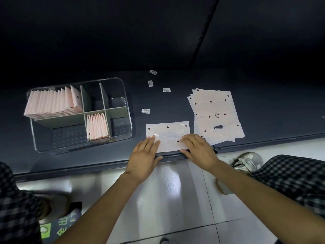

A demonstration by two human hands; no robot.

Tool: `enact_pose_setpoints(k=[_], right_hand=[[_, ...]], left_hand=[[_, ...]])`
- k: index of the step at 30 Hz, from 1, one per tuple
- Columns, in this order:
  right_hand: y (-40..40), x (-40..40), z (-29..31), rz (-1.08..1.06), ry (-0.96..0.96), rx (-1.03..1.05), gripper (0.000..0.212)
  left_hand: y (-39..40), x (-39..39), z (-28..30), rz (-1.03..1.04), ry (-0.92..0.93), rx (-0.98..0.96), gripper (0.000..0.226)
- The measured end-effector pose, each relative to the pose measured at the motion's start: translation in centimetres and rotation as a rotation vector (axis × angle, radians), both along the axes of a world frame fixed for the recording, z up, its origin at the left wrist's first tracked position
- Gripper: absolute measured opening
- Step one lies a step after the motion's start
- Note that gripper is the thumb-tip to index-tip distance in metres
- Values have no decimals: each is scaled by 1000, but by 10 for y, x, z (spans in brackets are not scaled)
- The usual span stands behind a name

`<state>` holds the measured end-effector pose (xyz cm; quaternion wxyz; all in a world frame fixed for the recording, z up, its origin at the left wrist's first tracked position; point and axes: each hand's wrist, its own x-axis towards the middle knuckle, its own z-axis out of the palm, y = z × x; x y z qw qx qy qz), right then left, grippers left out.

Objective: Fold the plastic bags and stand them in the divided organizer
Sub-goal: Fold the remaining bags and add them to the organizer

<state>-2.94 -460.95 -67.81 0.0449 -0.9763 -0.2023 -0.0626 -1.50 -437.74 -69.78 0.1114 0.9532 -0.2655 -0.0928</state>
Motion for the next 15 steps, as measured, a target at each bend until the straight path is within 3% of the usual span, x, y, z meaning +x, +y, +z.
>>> enact_pose_setpoints(k=[3, 5, 7, 10, 12, 15], right_hand=[[-7, 10, 3, 123, -39, -64, 37], [-11, 13, 3, 118, -19, -27, 46], [-13, 16, 4, 95, 53, 40, 43], [-16, 20, 3, -44, 217, 271, 21], [-19, 24, 1, -212, 312, 459, 19], [-18, 35, 5, -445, 518, 722, 17]], left_hand=[[1, 5, 7, 38, -39, -110, 48], [3, 9, 10, 35, -91, -147, 46], [6, 13, 9, 34, -138, -172, 46], [9, 20, 8, 71, -119, -278, 31], [9, 26, 11, 214, 11, -407, 18], [7, 38, 13, 384, 147, -496, 18]])
